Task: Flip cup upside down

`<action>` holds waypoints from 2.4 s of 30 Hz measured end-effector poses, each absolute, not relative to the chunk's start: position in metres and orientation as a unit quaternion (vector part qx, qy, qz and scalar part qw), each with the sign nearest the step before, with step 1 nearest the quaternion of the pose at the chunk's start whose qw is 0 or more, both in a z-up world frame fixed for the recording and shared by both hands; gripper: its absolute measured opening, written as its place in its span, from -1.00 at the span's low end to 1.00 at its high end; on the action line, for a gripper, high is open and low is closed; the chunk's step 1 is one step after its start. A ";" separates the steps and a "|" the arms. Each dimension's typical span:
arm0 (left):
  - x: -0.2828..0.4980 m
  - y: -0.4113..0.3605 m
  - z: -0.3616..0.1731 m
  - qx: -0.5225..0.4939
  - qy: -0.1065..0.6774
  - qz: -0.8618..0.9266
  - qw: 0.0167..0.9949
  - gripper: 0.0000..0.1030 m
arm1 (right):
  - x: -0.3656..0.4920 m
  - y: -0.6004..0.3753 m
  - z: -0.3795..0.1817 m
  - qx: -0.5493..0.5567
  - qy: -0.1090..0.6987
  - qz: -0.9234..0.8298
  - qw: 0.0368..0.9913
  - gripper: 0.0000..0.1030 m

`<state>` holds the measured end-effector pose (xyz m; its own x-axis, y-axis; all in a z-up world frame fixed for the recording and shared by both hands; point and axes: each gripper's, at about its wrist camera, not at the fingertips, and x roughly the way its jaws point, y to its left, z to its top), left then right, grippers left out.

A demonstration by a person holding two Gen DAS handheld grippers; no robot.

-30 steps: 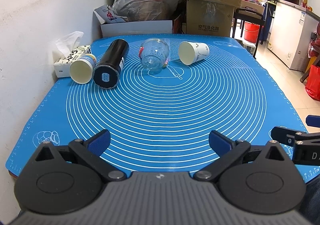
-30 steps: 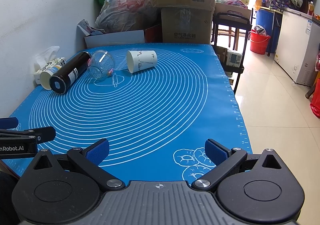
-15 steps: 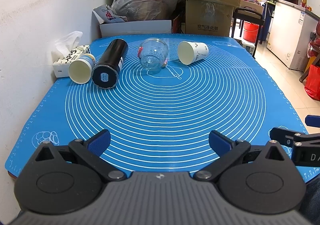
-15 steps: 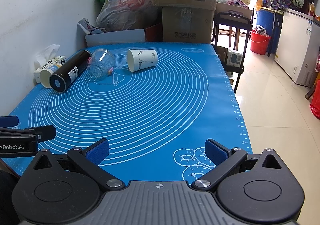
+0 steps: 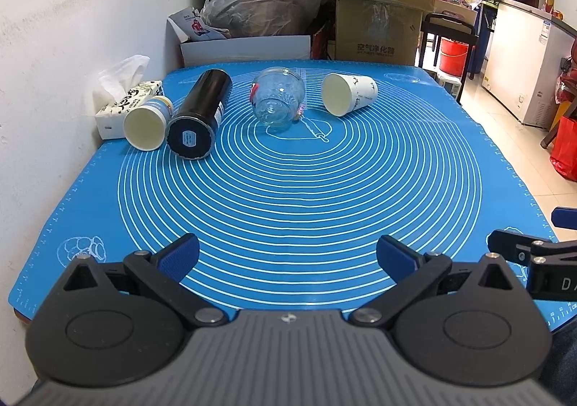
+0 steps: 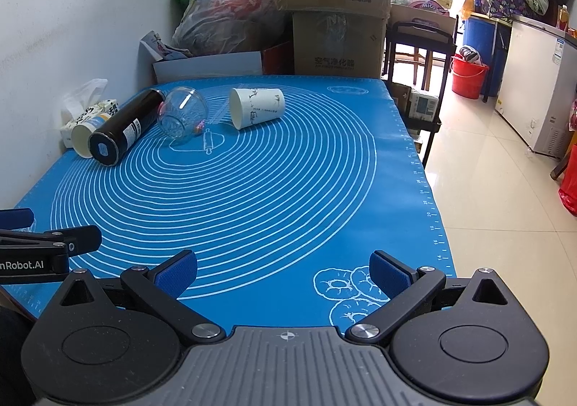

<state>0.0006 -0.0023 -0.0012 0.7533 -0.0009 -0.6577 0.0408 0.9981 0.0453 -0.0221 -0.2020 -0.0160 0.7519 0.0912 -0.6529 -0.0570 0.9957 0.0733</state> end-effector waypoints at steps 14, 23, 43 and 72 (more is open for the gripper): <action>0.002 -0.002 -0.002 0.029 0.351 -0.010 0.936 1.00 | -0.020 -0.202 -0.015 0.025 0.348 0.039 0.936 1.00; 0.015 -0.004 0.002 0.041 0.334 -0.003 0.942 1.00 | -0.011 -0.208 -0.011 0.024 0.336 0.029 0.941 1.00; 0.163 -0.014 -0.008 0.082 0.264 0.026 0.961 1.00 | 0.069 -0.228 -0.013 0.049 0.313 0.003 0.949 1.00; 0.270 -0.010 -0.055 0.078 0.301 -0.004 0.950 0.54 | 0.115 -0.234 -0.040 0.066 0.333 -0.016 0.941 1.00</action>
